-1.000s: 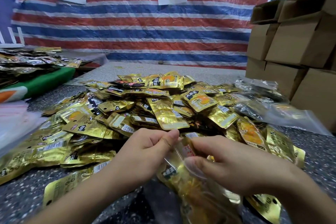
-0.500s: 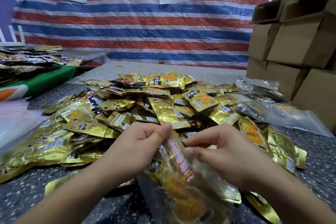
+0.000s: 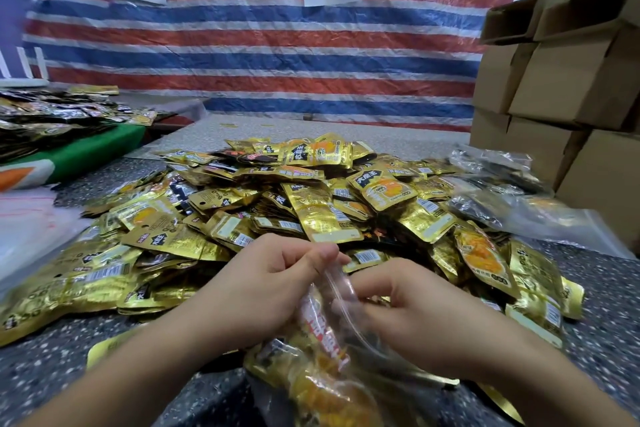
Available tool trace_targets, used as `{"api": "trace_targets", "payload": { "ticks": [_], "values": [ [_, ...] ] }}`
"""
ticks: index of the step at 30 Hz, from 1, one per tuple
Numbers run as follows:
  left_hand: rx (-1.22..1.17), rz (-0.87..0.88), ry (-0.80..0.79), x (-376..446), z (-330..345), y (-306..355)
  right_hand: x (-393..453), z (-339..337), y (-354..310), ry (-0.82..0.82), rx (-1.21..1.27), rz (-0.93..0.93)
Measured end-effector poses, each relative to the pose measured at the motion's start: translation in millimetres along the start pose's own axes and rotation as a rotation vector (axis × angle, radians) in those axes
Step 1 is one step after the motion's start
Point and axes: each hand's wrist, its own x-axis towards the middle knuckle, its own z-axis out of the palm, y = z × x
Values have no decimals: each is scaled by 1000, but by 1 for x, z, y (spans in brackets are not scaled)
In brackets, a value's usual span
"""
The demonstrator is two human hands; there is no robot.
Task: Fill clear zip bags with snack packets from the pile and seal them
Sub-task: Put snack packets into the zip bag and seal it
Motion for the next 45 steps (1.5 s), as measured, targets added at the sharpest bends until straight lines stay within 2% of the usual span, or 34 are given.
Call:
{"api": "trace_targets", "payload": {
  "ticks": [3,6,9,13,16,19,22,24,28,32,36,38,42,45],
  "values": [
    [40,32,-41,0,4,-1,1,7,-3,-75,-5,-13],
    [70,89,-35,0,6,0,5,18,0,42,12,15],
    [-5,96,9,0,2,2,5,15,-1,194,76,-6],
    [-75,-38,-171,-2,-6,8,2,-2,1,248,174,-73],
    [-82,-113,-257,-5,-7,8,-1,-15,6,178,220,-89],
    [-197,-157,-113,-4,-4,6,-3,-27,14,186,370,-97],
    [-319,-154,39,-2,-5,6,-3,-41,23,375,561,-98],
    [-428,-136,107,-1,-6,7,-5,-48,23,453,518,-47],
    [-637,-124,240,2,-8,9,-7,-45,18,321,481,58],
    [-808,-139,203,4,-13,11,-5,-38,17,330,426,41],
    [-861,-197,60,5,-19,12,-5,-36,16,337,703,17],
    [-837,-220,20,4,-22,11,-6,-37,15,332,724,-4],
    [-801,-231,84,5,-22,11,-5,-34,12,315,813,-54],
    [-729,-171,180,4,-18,14,-3,-33,14,297,936,-69]
  ]
}}
